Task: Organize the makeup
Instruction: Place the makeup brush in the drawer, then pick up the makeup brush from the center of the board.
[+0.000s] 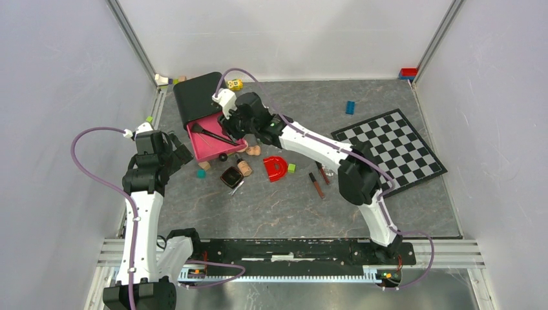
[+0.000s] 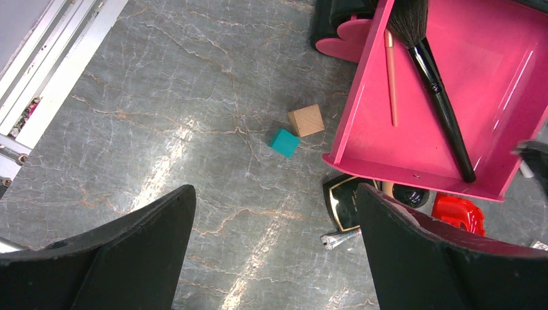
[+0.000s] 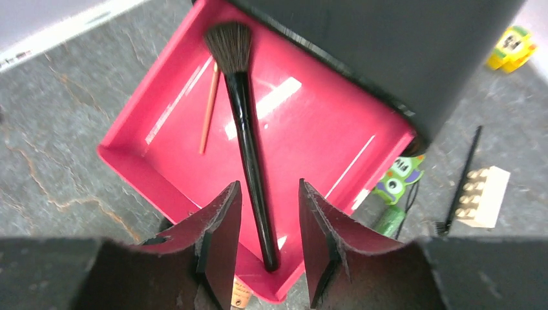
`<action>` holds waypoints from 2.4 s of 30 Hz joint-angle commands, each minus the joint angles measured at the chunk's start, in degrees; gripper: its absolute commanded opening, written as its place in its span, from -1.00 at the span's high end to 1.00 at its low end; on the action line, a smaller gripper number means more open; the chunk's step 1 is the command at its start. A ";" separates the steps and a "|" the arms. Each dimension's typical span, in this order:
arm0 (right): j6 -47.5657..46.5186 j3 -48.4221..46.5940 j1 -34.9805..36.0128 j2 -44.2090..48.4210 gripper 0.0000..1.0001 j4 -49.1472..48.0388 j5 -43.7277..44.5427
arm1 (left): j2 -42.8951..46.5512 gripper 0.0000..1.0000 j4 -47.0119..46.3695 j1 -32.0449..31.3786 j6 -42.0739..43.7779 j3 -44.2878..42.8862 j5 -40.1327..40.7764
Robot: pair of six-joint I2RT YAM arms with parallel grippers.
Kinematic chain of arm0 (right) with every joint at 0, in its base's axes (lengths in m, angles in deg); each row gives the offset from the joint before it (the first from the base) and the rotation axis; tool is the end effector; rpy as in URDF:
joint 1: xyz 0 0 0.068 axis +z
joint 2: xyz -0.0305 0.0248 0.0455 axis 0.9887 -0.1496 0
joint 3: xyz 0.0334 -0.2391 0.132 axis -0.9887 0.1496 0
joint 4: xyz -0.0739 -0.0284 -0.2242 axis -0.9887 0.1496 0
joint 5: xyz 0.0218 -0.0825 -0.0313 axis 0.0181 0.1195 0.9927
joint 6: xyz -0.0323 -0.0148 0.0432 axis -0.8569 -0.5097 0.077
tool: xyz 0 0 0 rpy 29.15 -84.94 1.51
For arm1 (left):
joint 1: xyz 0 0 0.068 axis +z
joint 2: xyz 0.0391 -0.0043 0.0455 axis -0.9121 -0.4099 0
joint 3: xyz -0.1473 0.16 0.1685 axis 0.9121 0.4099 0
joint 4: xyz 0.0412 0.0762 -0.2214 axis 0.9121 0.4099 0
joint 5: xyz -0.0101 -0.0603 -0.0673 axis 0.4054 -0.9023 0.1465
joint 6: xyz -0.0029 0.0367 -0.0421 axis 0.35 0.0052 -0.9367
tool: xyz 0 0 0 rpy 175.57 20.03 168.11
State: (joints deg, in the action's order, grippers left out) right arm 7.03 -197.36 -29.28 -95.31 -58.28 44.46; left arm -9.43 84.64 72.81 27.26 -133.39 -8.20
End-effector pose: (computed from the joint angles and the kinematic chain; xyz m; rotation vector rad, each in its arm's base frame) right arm 0.3043 0.3976 0.2899 -0.9950 1.8477 0.6594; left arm 0.1380 0.0241 0.3183 -0.7415 2.1702 0.0410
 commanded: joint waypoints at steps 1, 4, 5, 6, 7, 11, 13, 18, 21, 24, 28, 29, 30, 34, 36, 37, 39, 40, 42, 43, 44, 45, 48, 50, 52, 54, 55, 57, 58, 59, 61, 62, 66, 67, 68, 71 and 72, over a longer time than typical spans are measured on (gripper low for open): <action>-1.22 0.96 0.18 7.94 0.12 -4.83 1.63 | 0.35 -1.00 -1.77 -0.06 1.56 0.01 0.96; -1.88 3.31 -0.12 10.37 0.10 -4.63 6.87 | 0.46 -1.00 -1.76 -0.06 1.61 -0.06 0.95; -1.74 4.00 -0.49 10.84 0.09 -4.13 9.84 | 0.44 -1.00 -1.76 -0.06 1.61 -0.01 0.95; -0.93 5.11 -1.25 11.32 0.10 -3.76 11.82 | 0.59 -1.00 -1.76 -0.06 1.61 0.01 1.05; 0.40 6.37 -2.58 11.72 0.09 -3.57 12.58 | 0.66 -1.00 -1.75 -0.05 1.61 0.01 1.06; 7.89 11.36 -9.88 12.45 0.11 -3.70 10.17 | 0.67 -1.00 -1.84 -0.06 1.61 0.01 0.83; 10.71 12.40 -13.44 11.37 0.13 -3.06 8.42 | 0.63 -1.00 -1.85 -0.06 1.60 0.01 0.81; 11.91 10.73 -17.63 5.81 0.14 -1.57 3.27 | 0.53 -1.00 -1.83 -0.11 1.59 0.01 0.66; 12.16 8.68 -17.79 1.71 0.10 -1.61 0.29 | 0.48 -1.00 -1.93 -0.02 1.63 0.01 0.59; 13.23 6.54 -17.75 -1.99 0.02 -1.77 -1.22 | 0.55 -1.00 -1.89 -0.06 1.61 0.01 0.59; 14.07 4.94 -17.75 -5.40 -0.11 -2.45 -1.31 | 0.62 -1.00 -1.93 -0.06 1.61 0.09 0.59; 14.13 4.74 -17.82 -6.08 -0.14 -2.72 -1.22 | 0.61 -1.00 -1.93 -0.06 1.61 0.05 0.60; 14.12 4.54 -17.75 -6.60 -0.16 -3.12 -1.00 | 0.56 -1.00 -1.93 -0.08 1.62 0.09 0.54; 13.44 3.46 -17.76 -8.69 -0.18 -3.55 0.70 | 0.52 -1.00 -1.93 -0.06 1.61 0.09 0.40; 12.90 3.24 -17.75 -9.42 -0.19 -4.00 1.39 | 0.52 -1.00 -1.93 -0.06 1.66 0.10 0.35; 12.84 3.17 -17.75 -9.69 -0.19 -4.38 1.55 | 0.52 -1.00 -1.93 -0.07 1.65 0.05 0.39; 12.36 3.07 -17.77 -10.30 -0.19 -5.38 1.78 | 0.53 -1.00 -1.91 -0.06 1.61 0.02 0.32; 12.26 3.00 -17.75 -10.49 -0.19 -5.89 1.89 | 0.60 -1.00 -1.93 -0.06 1.61 0.05 0.31; 12.17 2.81 -17.77 -11.03 -0.19 -6.89 2.33 | 0.62 -1.00 -1.93 -0.09 1.61 0.10 0.40; 12.16 2.44 -17.75 -11.49 -0.19 -7.18 2.62 | 0.61 -1.00 -1.93 -0.08 1.61 0.06 0.36; 12.14 1.91 -17.76 -12.01 -0.19 -7.41 2.80 | 0.63 -1.00 -1.93 -0.08 1.63 0.04 0.36; 12.18 1.38 -17.78 -12.47 -0.17 -7.49 2.90 | 0.62 -1.00 -1.93 -0.08 1.62 0.05 0.41; 12.00 0.61 -17.76 -14.04 -0.10 -8.64 2.91 | 0.61 -1.00 -1.91 -0.08 1.61 0.04 0.38; 11.87 0.52 -17.75 -14.89 -0.09 -9.38 2.93 | 0.52 -1.00 -1.93 -0.06 1.61 0.03 0.27; 11.82 0.28 -17.74 -15.87 -0.09 -9.89 2.90 | 0.52 -1.00 -2.02 -0.11 1.61 0.10 0.14; 12.10 -0.37 -17.78 -16.91 -0.09 -10.16 2.86 | 0.44 -1.00 -2.02 -0.06 1.61 0.10 0.15; 12.20 -0.89 -17.75 -17.44 -0.09 -10.18 2.86 | 0.44 -1.00 -2.02 -0.11 1.61 0.08 0.16; 12.51 -2.05 -17.75 -18.65 -0.09 -10.26 2.78 | 0.44 -1.00 -2.02 -0.06 1.63 0.10 0.00; 12.65 -2.77 -17.76 -19.29 -0.09 -10.27 2.60 | 0.44 -1.00 -2.02 -0.07 1.66 0.10 0.01; 12.74 -3.40 -17.76 -19.99 -0.08 -10.38 2.49 | 0.45 -1.00 -2.02 -0.07 1.61 0.10 0.00; 13.04 -4.77 -17.75 -21.19 -0.05 -10.48 2.46 | 0.48 -1.00 -2.02 -0.06 1.61 0.10 0.00; 13.13 -5.33 -17.74 -21.78 -0.03 -10.47 2.51 | 0.52 -1.00 -2.02 -0.08 1.64 0.10 0.11; 12.73 -7.85 -17.67 -24.32 0.08 -10.14 3.28 | 0.57 -1.00 -2.01 -0.05 1.61 0.08 0.03; 12.56 -8.33 -17.67 -24.79 0.12 -10.01 3.62 | 0.56 -1.00 -2.06 -0.14 1.61 0.10 0.02; 12.17 -8.87 -17.67 -25.29 0.16 -9.69 3.89 | 0.51 -1.00 -2.05 -0.11 1.60 0.10 0.05; 11.07 -9.37 -17.59 -25.77 0.28 -8.53 4.24 | 0.61 -1.00 -2.11 -0.11 1.61 0.10 -0.06; 10.52 -9.12 -17.50 -25.57 0.30 -8.26 4.34 | 0.68 -1.00 -2.11 -0.05 1.61 0.14 -0.07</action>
State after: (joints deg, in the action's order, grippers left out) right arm 19.34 -205.45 -47.03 -118.30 -69.23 47.90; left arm -9.43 84.56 72.81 27.26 -133.39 -8.33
